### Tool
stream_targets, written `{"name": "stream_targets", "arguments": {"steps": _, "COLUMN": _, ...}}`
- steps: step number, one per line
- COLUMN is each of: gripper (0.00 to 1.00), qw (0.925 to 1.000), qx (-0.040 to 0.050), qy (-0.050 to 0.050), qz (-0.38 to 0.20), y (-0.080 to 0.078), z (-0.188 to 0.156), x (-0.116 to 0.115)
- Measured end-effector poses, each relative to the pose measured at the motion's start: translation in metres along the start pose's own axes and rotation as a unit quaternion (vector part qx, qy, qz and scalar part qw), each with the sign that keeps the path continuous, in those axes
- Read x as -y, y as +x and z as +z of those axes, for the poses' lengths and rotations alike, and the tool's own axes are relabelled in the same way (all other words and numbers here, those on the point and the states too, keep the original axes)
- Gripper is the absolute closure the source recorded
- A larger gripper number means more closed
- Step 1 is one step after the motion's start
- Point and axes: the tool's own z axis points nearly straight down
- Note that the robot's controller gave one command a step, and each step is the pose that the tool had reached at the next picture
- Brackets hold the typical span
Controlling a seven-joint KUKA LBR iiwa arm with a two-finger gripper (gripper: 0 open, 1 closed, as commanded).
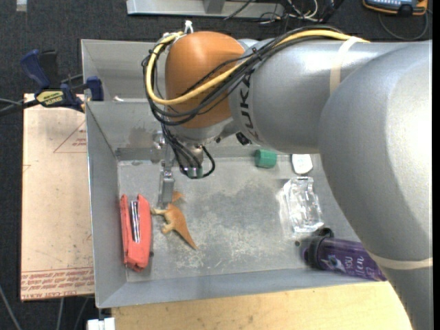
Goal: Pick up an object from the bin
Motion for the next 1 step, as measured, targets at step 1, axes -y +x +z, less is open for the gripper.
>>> {"name": "stream_targets", "arguments": {"steps": 1, "gripper": 0.00, "qw": 1.0000, "qx": 0.0034, "qy": -0.001, "qz": 0.001, "y": -0.0015, "z": -0.0053, "x": 0.0009}}
